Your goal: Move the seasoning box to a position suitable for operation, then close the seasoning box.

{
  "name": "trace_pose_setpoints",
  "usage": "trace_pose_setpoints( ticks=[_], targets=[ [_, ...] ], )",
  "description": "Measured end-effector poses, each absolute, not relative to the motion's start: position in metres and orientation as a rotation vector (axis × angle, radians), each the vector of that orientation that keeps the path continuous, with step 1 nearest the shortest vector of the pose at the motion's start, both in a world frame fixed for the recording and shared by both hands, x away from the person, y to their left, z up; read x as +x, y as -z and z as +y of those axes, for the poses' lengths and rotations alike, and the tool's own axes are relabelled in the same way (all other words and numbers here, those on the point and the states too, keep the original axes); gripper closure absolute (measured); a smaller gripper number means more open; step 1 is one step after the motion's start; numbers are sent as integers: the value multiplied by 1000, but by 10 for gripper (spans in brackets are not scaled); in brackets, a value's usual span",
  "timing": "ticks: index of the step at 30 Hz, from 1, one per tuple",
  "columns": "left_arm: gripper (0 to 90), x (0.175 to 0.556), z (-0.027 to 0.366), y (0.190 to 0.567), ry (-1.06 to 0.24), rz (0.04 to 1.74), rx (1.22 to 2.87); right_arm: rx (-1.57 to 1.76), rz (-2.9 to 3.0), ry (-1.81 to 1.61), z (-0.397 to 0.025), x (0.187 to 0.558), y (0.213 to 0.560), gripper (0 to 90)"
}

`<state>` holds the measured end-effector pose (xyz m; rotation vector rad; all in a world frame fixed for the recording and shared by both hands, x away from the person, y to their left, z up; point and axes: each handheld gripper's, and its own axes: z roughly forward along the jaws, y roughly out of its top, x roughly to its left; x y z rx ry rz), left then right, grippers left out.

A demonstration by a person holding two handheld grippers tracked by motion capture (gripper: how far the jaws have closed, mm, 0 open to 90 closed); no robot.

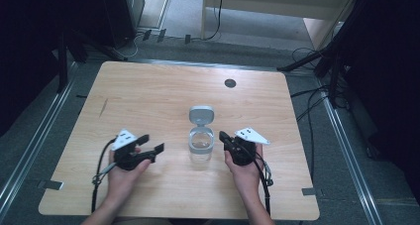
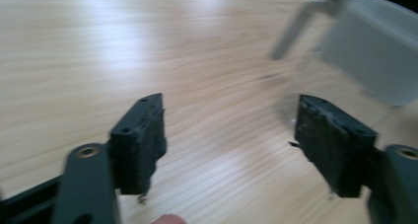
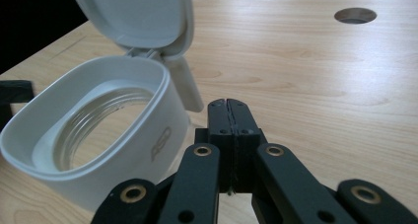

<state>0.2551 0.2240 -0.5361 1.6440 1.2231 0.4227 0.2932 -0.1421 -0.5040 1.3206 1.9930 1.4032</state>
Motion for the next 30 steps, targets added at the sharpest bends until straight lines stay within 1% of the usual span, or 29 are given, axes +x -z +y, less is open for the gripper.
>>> trace_pose_setpoints(
  ticks=[4,5,6,7,9,11,13,20,25,30],
  targets=[
    [173,245,273,542,-476,1289,1573,1328,1987,-1417,-144,298,501,900],
    [167,245,273,542,-476,1289,1573,1328,1987,-1417,-144,298,501,900],
    [167,237,290,544,-510,1326,1540,1326,1979,-1433,-144,303,498,900],
    [167,237,290,544,-510,1326,1540,1326,1979,-1433,-144,303,498,900],
    [160,230,305,544,-561,1345,1531,1326,1972,-1447,-144,309,493,900],
    [155,228,312,546,-579,1369,1532,1320,1963,-1458,-144,315,488,900],
    [158,229,314,549,-577,1404,1516,1317,1958,-1461,-144,320,482,900],
    [156,232,304,551,-614,1386,1573,1299,1962,-1454,-141,336,471,900],
    [154,235,307,552,-563,1406,1552,1294,1989,-1459,-132,349,466,900],
    [154,235,305,552,-571,1398,1574,1279,1991,-1489,-125,357,460,900]
  ],
)
